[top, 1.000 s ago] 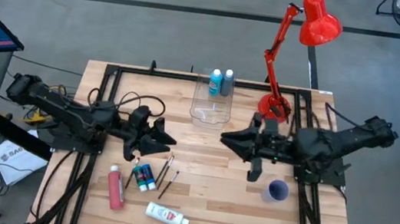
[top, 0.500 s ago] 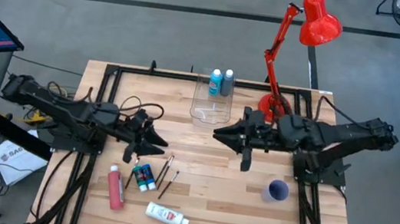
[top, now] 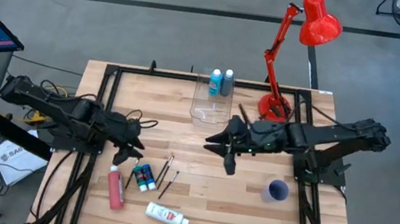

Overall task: Pick & Place Paint Supplies
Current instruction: Put the blue paint bottle into the transparent bin

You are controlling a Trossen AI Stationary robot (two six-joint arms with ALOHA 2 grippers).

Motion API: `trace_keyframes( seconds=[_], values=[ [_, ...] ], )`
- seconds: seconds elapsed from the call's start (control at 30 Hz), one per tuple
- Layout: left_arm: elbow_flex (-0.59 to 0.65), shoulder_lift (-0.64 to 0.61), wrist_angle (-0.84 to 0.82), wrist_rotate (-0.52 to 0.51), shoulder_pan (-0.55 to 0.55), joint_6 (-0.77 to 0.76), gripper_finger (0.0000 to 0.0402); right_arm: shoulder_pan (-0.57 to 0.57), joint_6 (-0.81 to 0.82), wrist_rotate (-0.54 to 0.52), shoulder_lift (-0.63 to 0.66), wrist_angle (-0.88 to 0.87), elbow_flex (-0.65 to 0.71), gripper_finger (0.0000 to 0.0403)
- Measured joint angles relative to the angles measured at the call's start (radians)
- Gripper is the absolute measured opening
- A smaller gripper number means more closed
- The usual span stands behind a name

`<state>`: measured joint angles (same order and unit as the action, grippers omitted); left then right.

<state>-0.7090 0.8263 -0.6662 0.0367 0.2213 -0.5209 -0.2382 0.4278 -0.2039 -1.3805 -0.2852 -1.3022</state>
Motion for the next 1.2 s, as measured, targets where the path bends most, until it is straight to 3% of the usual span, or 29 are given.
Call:
trace_keyframes(
  seconds=[0.17,0.33,0.43,0.6,0.73,0.87,1.0,1.1,1.2],
  values=[
    [0.0,0.001,-0.204,-0.019,-0.023,0.076,0.0167,0.0,0.0,0.0,-0.043,-0.003,0.001,0.0189],
    [0.0,0.005,-0.351,-0.164,-0.027,0.081,0.0167,-0.001,0.0,0.0,-0.062,0.023,0.001,0.0245],
    [0.015,0.009,-0.381,-0.23,-0.028,0.074,0.0167,-0.001,0.0,-0.003,-0.061,0.045,0.0,0.0258],
    [0.026,0.027,-0.385,-0.248,-0.053,0.052,0.0167,0.0,0.0,-0.004,-0.056,0.05,0.0,0.026],
    [0.026,0.054,-0.388,-0.271,-0.104,-0.064,0.0167,-0.001,0.016,-0.005,-0.056,0.063,0.0,0.026],
    [0.026,0.085,-0.406,-0.281,-0.172,-0.284,0.0167,-0.001,0.046,-0.006,-0.056,0.061,0.0,0.026],
    [0.026,0.106,-0.408,-0.199,-0.221,-0.609,0.0167,-0.001,0.061,-0.006,-0.056,0.061,0.0,0.026],
    [0.026,0.123,-0.42,-0.121,-0.246,-0.737,0.0167,-0.002,0.063,-0.006,-0.056,0.061,0.0,0.026],
    [0.028,0.138,-0.482,-0.107,-0.27,-0.858,0.0167,-0.004,0.066,-0.006,-0.056,0.061,0.0,0.026]
  ],
)
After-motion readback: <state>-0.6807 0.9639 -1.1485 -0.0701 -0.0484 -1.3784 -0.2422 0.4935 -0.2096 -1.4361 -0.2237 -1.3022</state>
